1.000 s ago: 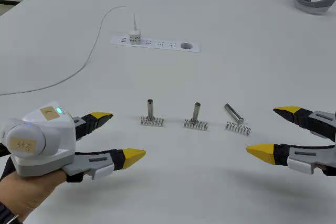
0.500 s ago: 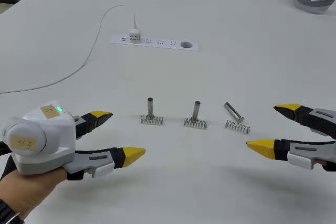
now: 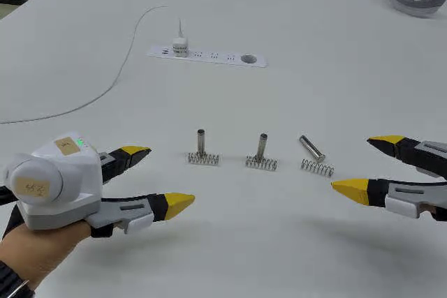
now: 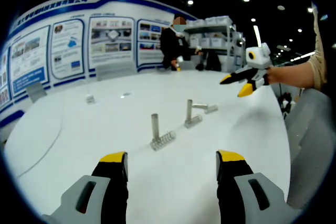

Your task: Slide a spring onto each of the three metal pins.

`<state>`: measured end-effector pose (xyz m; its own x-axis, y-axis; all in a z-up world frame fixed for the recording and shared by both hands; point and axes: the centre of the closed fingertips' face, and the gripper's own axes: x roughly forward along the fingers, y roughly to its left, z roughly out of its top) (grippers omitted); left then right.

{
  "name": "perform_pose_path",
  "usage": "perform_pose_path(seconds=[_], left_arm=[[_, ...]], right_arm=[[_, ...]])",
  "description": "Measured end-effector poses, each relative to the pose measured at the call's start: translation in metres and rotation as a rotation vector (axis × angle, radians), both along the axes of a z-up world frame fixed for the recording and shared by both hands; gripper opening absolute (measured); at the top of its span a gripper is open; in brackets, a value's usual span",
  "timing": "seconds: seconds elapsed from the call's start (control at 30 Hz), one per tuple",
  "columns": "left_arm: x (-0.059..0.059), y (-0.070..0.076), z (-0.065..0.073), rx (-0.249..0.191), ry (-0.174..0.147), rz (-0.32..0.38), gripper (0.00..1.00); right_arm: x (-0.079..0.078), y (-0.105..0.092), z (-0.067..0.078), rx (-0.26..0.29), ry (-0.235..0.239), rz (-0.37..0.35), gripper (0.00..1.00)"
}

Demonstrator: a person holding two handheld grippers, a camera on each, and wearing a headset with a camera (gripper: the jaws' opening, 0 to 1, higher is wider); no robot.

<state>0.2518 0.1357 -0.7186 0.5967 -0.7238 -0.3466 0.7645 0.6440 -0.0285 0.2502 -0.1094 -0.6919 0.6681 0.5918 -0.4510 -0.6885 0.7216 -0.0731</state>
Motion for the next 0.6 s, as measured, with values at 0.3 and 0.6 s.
perform_pose_path(seconds=[0.3,0.6], left_arm=[[0.001,-0.001,0.002,-0.003,-0.004,-0.004,0.69],[0.000,-0.003,0.001,-0.005,-0.001,-0.008,0.69]], right_arm=[[0.006,-0.007,0.002,-0.023,0.012,-0.018,0.60],[0.019,-0.005,0.003,-0.053,0.021,-0.027,0.54]])
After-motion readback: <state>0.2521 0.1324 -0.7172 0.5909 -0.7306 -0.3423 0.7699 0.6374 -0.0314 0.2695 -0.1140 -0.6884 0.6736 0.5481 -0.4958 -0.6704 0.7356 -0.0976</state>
